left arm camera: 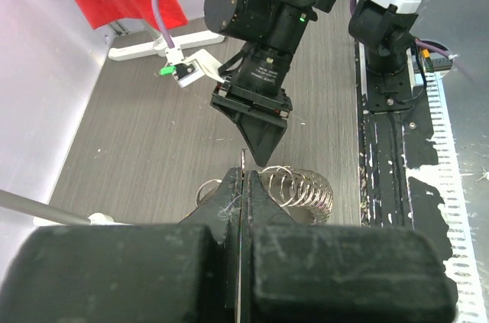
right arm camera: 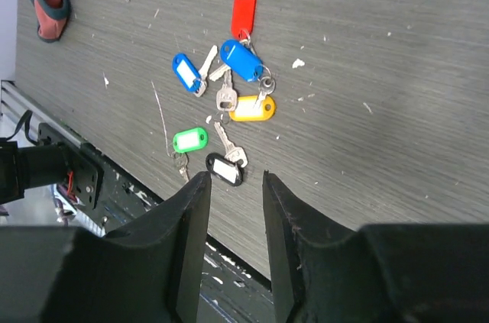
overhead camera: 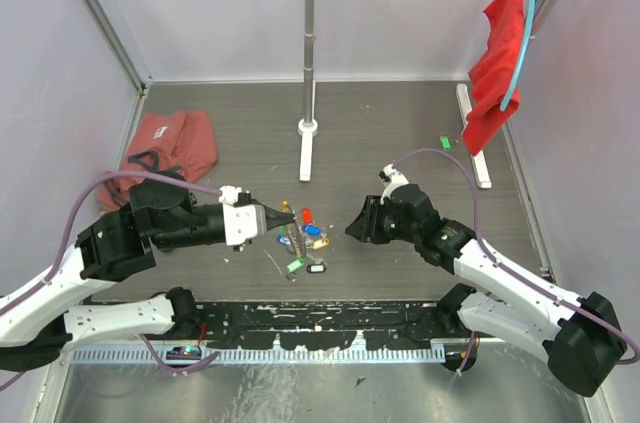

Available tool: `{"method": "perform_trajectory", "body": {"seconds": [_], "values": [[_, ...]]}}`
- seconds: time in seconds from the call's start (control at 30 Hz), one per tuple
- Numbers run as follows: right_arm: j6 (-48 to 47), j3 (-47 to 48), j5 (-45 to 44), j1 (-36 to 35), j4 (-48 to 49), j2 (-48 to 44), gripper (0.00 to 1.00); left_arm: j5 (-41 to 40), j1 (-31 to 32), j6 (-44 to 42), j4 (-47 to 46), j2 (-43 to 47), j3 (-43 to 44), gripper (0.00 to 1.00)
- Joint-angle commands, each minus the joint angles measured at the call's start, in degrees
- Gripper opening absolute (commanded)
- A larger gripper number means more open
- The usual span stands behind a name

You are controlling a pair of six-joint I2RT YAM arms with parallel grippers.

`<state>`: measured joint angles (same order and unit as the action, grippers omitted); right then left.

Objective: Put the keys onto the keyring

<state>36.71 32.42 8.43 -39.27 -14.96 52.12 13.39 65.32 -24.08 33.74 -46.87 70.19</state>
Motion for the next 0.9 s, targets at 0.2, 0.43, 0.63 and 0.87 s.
{"method": "perform_trajectory", "body": {"seconds": [0.2, 0.43, 0.63, 0.87], "values": [[6.8, -2.3, 4.0, -4.4, 10.7, 6.9, 0.40, -3.6, 0.6, 0.0, -2.5, -1.1, -1.5, 0.00], [8.8, -1.8, -0.8, -9.3, 12.6, 14.9, 0.39, -5.0, 0.6, 0.1, -3.5, -0.4, -2.8, 0.00], [9.6, -0.9, -1.4, -12.5, 13.4, 19.3, 0.37, -5.1, 0.6, 0.0, -3.9, -0.1, -3.4, 0.00], [9.2, -0.1, -0.2, -13.4, 15.6, 23.3, 0.31, -5.4, 0.6, -0.1, -4.2, 0.1, -3.9, 0.00]]}}
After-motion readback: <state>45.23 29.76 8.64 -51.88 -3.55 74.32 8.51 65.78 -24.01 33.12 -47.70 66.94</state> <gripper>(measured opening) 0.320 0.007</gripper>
